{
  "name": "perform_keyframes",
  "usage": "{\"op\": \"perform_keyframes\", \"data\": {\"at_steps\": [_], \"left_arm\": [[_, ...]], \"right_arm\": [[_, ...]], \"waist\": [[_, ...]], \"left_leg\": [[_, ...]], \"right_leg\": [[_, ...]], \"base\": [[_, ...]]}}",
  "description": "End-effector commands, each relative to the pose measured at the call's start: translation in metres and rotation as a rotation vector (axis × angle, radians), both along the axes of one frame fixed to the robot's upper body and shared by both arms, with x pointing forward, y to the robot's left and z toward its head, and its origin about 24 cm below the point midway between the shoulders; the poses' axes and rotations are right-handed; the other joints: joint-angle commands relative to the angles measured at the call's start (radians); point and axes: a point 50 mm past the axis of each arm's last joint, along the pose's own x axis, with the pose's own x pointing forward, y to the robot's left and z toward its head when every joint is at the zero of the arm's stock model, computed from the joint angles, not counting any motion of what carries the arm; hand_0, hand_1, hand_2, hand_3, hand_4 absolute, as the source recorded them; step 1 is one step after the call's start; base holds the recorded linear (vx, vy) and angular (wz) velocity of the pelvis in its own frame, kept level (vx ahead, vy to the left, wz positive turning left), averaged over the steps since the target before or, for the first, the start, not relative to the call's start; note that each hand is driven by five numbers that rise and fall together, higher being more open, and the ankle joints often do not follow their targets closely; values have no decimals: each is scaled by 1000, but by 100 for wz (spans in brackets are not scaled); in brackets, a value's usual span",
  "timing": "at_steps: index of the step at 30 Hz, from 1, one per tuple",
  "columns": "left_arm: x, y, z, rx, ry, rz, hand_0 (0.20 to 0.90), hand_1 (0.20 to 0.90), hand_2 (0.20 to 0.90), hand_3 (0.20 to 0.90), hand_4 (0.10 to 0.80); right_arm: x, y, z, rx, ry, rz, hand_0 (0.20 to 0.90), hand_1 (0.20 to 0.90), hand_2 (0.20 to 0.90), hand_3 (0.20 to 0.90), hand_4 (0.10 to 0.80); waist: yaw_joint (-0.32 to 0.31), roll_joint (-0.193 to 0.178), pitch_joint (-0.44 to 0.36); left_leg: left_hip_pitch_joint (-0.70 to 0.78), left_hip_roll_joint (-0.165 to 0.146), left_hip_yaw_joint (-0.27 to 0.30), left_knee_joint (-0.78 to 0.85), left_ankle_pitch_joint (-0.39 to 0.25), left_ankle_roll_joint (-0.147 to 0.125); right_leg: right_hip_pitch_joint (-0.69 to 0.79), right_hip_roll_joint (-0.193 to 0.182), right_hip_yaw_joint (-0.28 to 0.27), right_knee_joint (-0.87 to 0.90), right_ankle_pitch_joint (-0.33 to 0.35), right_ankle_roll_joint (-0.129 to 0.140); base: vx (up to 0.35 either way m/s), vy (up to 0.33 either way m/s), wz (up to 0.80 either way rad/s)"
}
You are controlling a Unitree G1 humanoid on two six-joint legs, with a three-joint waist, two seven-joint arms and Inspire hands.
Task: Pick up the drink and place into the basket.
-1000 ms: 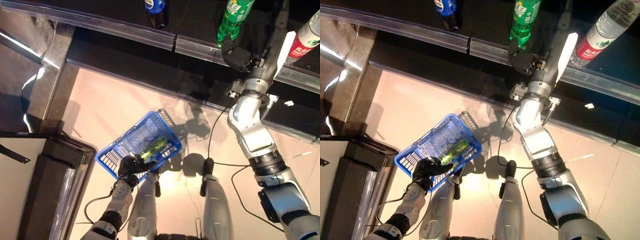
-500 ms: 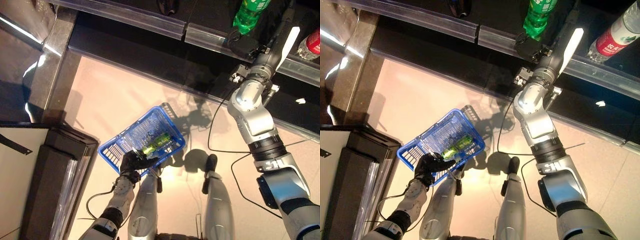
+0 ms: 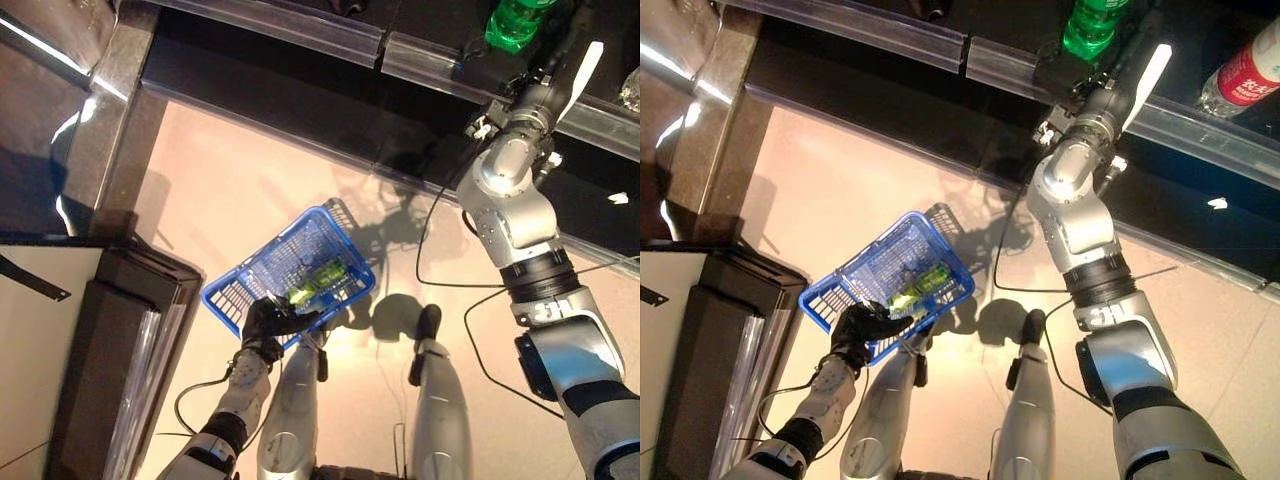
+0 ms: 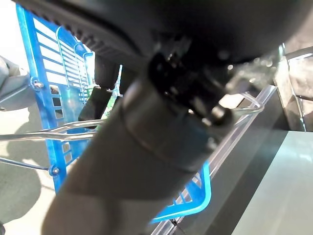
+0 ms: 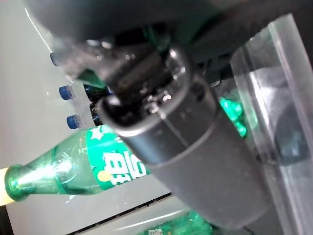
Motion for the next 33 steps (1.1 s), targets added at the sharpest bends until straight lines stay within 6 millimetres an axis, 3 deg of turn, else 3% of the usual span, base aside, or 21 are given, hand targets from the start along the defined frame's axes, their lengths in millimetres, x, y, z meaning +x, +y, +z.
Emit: {"op": "perform_keyframes", "data": {"at_steps": [1, 14, 20, 25, 27, 28, 29, 33], "left_arm": [[-46, 10, -33, 17, 146, -8, 300, 300, 300, 200, 100], [-48, 16, -31, 21, 141, -20, 300, 300, 300, 200, 100], [-48, 17, -29, 19, 140, -22, 300, 300, 300, 200, 100], [-49, 22, -29, 23, 132, -29, 300, 300, 300, 200, 100], [-49, 25, -27, 22, 128, -20, 300, 300, 300, 200, 100], [-50, 26, -27, 23, 128, -18, 300, 300, 300, 200, 100], [-51, 28, -27, 23, 128, -15, 300, 300, 300, 200, 100], [-51, 31, -27, 27, 130, -22, 300, 300, 300, 200, 100]], "right_arm": [[-29, -4, 85, -49, -315, 9, 900, 900, 900, 900, 800], [-35, -20, 113, -99, -331, -150, 900, 900, 900, 900, 800], [-32, -35, 119, -152, -276, -321, 900, 900, 900, 900, 800], [-28, -36, 126, -162, -270, -284, 900, 900, 900, 900, 800], [-28, -30, 129, -129, -286, -209, 853, 853, 853, 845, 745], [-28, -29, 129, -125, -290, -194, 472, 472, 472, 400, 300], [-28, -27, 130, -128, -290, -181, 300, 300, 300, 200, 100], [-27, -28, 130, -155, -273, -192, 300, 300, 300, 200, 100]], "waist": [[17, 27, -14], [36, 26, -14], [46, 28, -14], [58, 26, -14], [64, 26, -14], [65, 26, -14], [67, 26, -14], [73, 24, -14]], "left_leg": [[-64, -39, -54, 29, 30, 28], [-83, -50, -68, 52, 23, 33], [-89, -52, -70, 56, 21, 37], [-97, -52, -79, 56, 23, 38], [-102, -54, -81, 54, 25, 38], [-100, -54, -81, 52, 26, 38], [-99, -55, -81, 50, 26, 38], [-98, -56, -82, 51, 25, 39]], "right_leg": [[-28, 10, -4, 19, 7, -65], [-43, 4, -16, 47, -3, -66], [-50, -2, -19, 56, -6, -66], [-53, -1, -24, 54, -4, -66], [-57, -2, -27, 54, -4, -67], [-55, -2, -29, 53, -5, -67], [-54, -2, -31, 52, -6, -67], [-52, -3, -35, 54, -7, -67]], "base": [[0, 0, 0], [3, 3, 1], [8, 11, 5], [0, -4, 1], [0, 0, 0], [0, 0, 0], [0, 0, 0], [5, 6, 3]]}}
